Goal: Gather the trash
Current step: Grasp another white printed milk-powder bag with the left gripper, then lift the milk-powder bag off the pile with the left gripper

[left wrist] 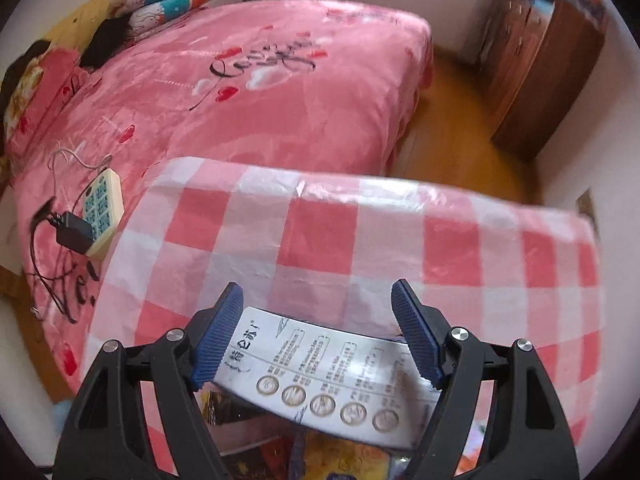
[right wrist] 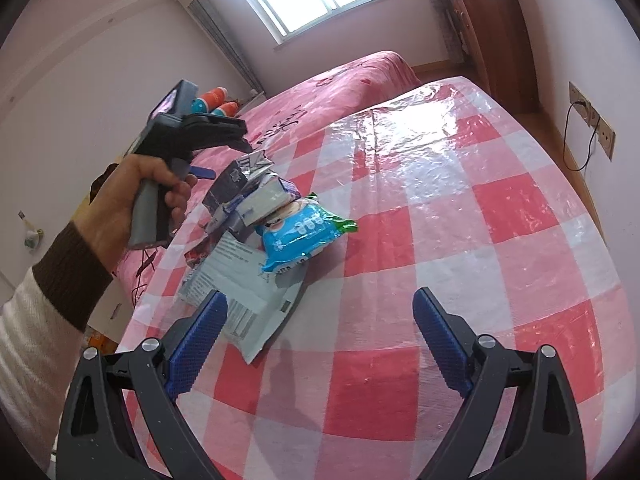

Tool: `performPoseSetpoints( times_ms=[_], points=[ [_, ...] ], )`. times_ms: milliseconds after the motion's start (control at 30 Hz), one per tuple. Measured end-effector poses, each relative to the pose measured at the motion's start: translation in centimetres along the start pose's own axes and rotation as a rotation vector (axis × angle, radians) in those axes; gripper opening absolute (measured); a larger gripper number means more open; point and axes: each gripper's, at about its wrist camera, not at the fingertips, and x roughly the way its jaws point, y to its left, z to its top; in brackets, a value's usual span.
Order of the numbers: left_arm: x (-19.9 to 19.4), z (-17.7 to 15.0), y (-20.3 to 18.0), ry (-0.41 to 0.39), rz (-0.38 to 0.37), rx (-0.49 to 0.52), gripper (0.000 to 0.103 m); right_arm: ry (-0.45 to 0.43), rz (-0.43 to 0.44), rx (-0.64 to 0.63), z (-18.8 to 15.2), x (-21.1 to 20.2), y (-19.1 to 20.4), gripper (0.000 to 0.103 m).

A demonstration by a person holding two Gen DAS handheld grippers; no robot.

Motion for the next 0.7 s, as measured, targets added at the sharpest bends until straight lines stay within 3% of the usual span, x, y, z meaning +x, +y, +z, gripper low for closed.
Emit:
performPoseSetpoints(
  times_ms=[133, 400, 700],
  points=[
    [0.9, -0.8, -0.3, 0.046, 0.023, 0.027, 0.077, 0.002, -0.003, 0.016, 0.0, 0.0, -0.5, 0.093],
    [-0.7, -5.4, -1.1, 0.031, 0.063, 0.158, 0.077, 0.006, -0.015, 0.01, -0.1, -0.1, -0.4, 0.093],
    [-5.0, -13.9, 0.2, -0.009, -0.021, 0.233, 0.077, 0.025, -0.017, 0.021, -0.3, 0.3, -0.6, 0.093]
  ],
)
